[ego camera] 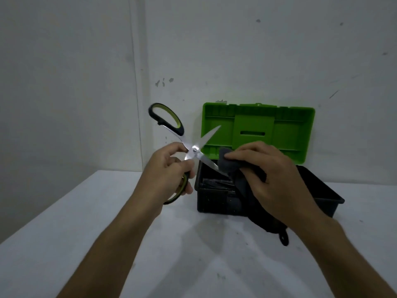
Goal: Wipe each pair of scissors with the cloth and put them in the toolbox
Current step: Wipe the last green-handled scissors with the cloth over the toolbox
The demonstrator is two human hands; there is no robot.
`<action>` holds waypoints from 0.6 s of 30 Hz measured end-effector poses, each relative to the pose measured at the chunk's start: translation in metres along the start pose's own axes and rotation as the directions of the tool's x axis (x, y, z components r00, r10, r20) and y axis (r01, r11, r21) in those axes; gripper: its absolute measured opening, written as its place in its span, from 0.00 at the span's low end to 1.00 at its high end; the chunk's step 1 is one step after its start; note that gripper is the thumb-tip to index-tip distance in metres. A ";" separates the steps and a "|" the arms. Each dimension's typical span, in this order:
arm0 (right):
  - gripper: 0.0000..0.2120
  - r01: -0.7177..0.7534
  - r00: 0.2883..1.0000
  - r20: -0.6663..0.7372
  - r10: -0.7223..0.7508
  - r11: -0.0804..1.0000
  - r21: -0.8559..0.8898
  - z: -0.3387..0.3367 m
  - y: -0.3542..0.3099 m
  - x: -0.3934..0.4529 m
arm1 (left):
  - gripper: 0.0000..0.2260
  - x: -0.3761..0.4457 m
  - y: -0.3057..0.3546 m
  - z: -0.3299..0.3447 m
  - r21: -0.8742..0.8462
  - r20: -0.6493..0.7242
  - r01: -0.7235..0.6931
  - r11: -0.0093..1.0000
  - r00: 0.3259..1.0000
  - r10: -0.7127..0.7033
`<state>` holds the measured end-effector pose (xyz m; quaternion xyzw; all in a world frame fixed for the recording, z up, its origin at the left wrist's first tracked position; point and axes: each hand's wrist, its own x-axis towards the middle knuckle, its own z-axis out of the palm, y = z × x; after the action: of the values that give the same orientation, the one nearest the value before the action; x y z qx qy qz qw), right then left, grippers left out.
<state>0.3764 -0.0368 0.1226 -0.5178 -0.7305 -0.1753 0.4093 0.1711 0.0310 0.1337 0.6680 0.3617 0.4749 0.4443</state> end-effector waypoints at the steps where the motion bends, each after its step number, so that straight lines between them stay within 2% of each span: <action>1: 0.16 0.022 1.000 -0.014 -0.021 1.000 0.012 0.004 -0.003 0.001 | 0.06 -0.001 0.000 0.004 0.006 0.029 0.006 1.000 1.000 -0.006; 5: 0.18 0.075 0.996 0.055 -0.074 0.997 -0.014 0.019 -0.009 -0.003 | 0.07 -0.003 0.004 0.006 -0.019 0.131 0.043 0.999 0.991 -0.040; 11: 0.19 0.086 0.979 0.193 -0.067 0.992 -0.089 0.013 -0.002 -0.006 | 0.07 0.000 0.000 -0.001 0.008 0.138 0.077 0.997 0.987 -0.078; 12: 0.19 0.095 0.979 0.191 -0.075 0.991 -0.099 0.011 -0.002 -0.006 | 0.07 0.001 -0.002 0.001 0.041 0.132 0.068 0.997 0.989 -0.073; 15: 0.17 0.126 0.990 0.072 -0.118 0.985 -0.118 0.014 -0.008 -0.005 | 0.06 0.002 -0.006 0.007 0.145 0.150 0.026 0.989 0.988 -0.048; 18: 0.17 0.108 0.994 0.037 -0.104 0.989 -0.100 0.028 -0.012 -0.004 | 0.06 0.001 -0.004 0.009 0.113 0.200 0.053 0.992 0.977 -0.075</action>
<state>0.3546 -0.0254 0.1048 -0.5011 -0.7535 -0.2255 0.3610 0.1792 0.0306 0.1288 0.7240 0.3607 0.3690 0.4578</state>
